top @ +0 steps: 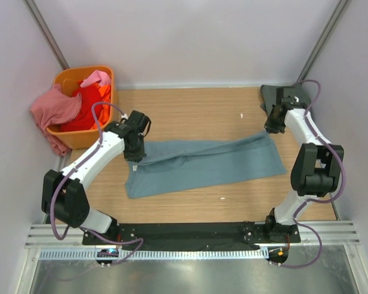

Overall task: Fold and stack the t-shirts
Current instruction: Fold the tshirt

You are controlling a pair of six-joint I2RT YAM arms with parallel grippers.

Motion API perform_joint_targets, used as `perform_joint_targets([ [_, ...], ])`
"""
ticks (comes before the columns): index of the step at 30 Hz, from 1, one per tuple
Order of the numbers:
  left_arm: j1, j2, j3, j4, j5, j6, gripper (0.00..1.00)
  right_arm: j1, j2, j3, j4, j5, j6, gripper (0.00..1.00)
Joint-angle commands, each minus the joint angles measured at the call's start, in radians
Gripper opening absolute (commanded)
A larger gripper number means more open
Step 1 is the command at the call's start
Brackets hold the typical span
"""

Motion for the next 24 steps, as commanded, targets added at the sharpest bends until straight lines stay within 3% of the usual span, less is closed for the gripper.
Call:
perform_joint_targets([
  [1, 0.004, -0.048, -0.016, 0.02, 0.019, 0.013, 0.0, -0.006, -0.1, -0.046, 0.041, 0.074, -0.009, 0.01],
  [8, 0.003, -0.051, -0.035, 0.032, 0.018, 0.025, 0.0, -0.007, -0.179, -0.127, 0.076, 0.104, 0.007, 0.01],
  [11, 0.003, -0.025, 0.016, 0.017, -0.034, 0.045, 0.0, -0.007, -0.139, -0.09, 0.084, 0.08, 0.002, 0.01],
  [17, 0.019, 0.096, 0.232, -0.021, -0.09, 0.1, 0.0, -0.007, 0.037, 0.204, -0.001, 0.041, -0.012, 0.01],
  [21, 0.068, 0.251, 0.39, -0.032, -0.08, 0.131, 0.0, -0.007, 0.21, 0.44, -0.071, 0.005, -0.015, 0.01],
  [24, 0.093, 0.356, 0.493, -0.037, -0.096, 0.145, 0.0, -0.007, 0.278, 0.529, -0.093, 0.0, -0.021, 0.01],
])
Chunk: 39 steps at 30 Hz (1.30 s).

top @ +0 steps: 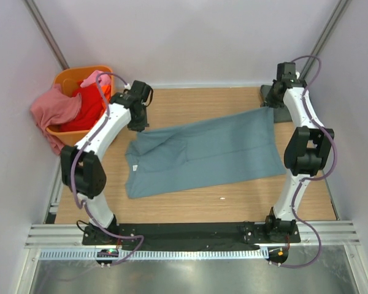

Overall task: Fold and stack the t-shirts
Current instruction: Fold the tshirt

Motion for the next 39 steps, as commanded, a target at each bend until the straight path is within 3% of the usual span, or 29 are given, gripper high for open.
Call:
perform_joint_targets([
  [1, 0.033, 0.106, 0.12, -0.033, -0.048, 0.045, 0.0, -0.006, 0.077, 0.109, -0.056, -0.009, -0.021, 0.01],
  [8, 0.042, 0.178, 0.19, -0.047, -0.024, 0.056, 0.0, -0.006, 0.117, 0.12, -0.053, -0.023, -0.027, 0.01],
  [17, 0.042, 0.023, 0.03, -0.051, 0.007, 0.047, 0.0, -0.008, 0.009, -0.014, -0.024, 0.011, -0.036, 0.01],
  [23, 0.042, -0.056, -0.143, -0.013, 0.059, 0.029, 0.0, -0.017, -0.125, -0.257, 0.049, 0.025, -0.027, 0.01],
  [27, 0.039, -0.078, -0.23, 0.006, 0.072, 0.016, 0.0, -0.019, -0.148, -0.311, 0.047, 0.028, -0.024, 0.01],
  [39, -0.025, -0.078, -0.29, 0.044, 0.072, -0.01, 0.0, -0.032, -0.222, -0.458, 0.097, 0.099, -0.009, 0.01],
])
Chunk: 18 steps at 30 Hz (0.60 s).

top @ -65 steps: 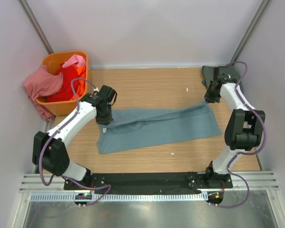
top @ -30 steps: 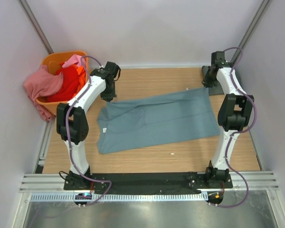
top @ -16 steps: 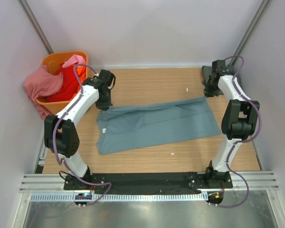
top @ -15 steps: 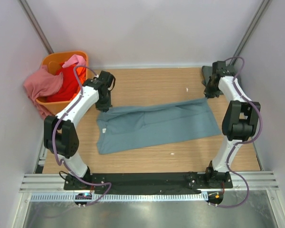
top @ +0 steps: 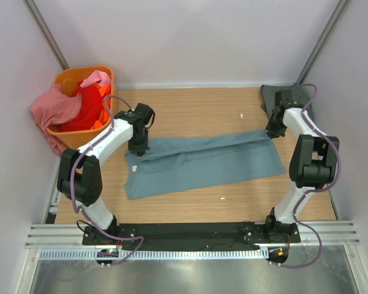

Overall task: Fold and stack the t-shirts
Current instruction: Fold the tshirt

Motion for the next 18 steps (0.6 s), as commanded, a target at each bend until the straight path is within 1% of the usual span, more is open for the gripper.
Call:
perform_joint_targets([
  [1, -0.013, -0.03, -0.005, 0.01, -0.015, -0.009, 0.0, -0.014, -0.074, -0.025, 0.048, 0.056, 0.006, 0.01],
  [8, -0.035, -0.064, -0.066, -0.02, -0.037, -0.032, 0.0, -0.015, -0.096, -0.091, 0.067, 0.068, 0.009, 0.01],
  [9, -0.038, -0.076, -0.089, -0.022, -0.028, -0.036, 0.0, -0.014, -0.094, -0.099, 0.067, 0.073, 0.014, 0.02],
  [10, -0.045, -0.082, -0.102, -0.026, -0.019, -0.042, 0.04, -0.017, -0.091, -0.1, 0.064, 0.077, 0.014, 0.06],
  [11, -0.052, -0.09, -0.114, -0.029, -0.005, -0.047, 0.09, -0.018, -0.086, -0.097, 0.053, 0.08, 0.017, 0.15],
  [12, -0.059, -0.097, -0.134, -0.036, 0.008, -0.05, 0.18, -0.02, -0.086, -0.093, 0.044, 0.09, 0.021, 0.44],
  [13, -0.076, -0.123, -0.145, -0.04, 0.036, -0.052, 0.44, -0.02, -0.088, -0.09, 0.038, 0.097, 0.026, 0.56],
  [14, -0.084, -0.142, -0.16, -0.043, 0.046, -0.059, 0.53, -0.02, -0.103, -0.086, 0.028, 0.129, 0.029, 0.72],
  [15, -0.09, -0.162, -0.163, -0.046, 0.046, -0.064, 0.6, -0.021, -0.112, -0.082, 0.025, 0.145, 0.033, 0.75],
  [16, -0.095, -0.203, -0.165, -0.052, 0.046, -0.068, 0.72, -0.021, -0.128, -0.077, 0.022, 0.154, 0.033, 0.77],
  [18, -0.095, -0.238, -0.157, -0.056, 0.032, -0.079, 0.76, -0.021, -0.16, -0.044, -0.001, 0.154, 0.037, 0.78],
])
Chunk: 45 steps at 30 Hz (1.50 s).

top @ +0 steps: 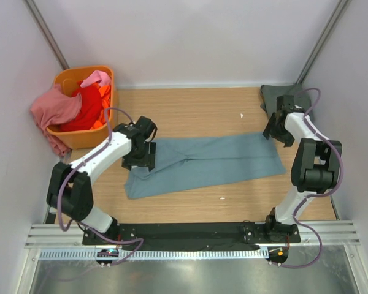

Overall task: Fold and stack the t-shirts
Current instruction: Fold the tshirt

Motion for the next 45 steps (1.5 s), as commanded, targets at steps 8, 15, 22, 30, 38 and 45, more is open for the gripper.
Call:
perform_joint_targets([
  [8, -0.006, -0.048, 0.001, 0.085, -0.063, -0.121, 0.73, 0.023, -0.17, 0.023, 0.113, -0.323, 0.042, 0.71],
  [15, -0.008, 0.078, -0.034, 0.231, -0.035, -0.219, 0.69, 0.039, -0.029, -0.006, 0.199, -0.493, 0.04, 0.61],
  [22, -0.006, 0.23, 0.029, 0.265, -0.071, -0.247, 0.68, 0.054, -0.008, -0.106, 0.245, -0.456, 0.089, 0.6],
  [30, 0.024, 0.455, 0.273, 0.239, -0.101, -0.23, 0.67, 0.12, -0.076, -0.345, 0.325, -0.459, 0.135, 0.66],
  [38, 0.087, 0.828, 0.895, 0.063, -0.129, -0.176, 0.68, 0.261, -0.326, -0.619, 0.417, -0.672, 0.328, 0.73],
  [45, 0.109, 1.201, 1.527, 0.265, 0.265, -0.07, 0.75, 0.817, -0.554, -0.664, 0.571, -0.522, 0.76, 0.78],
])
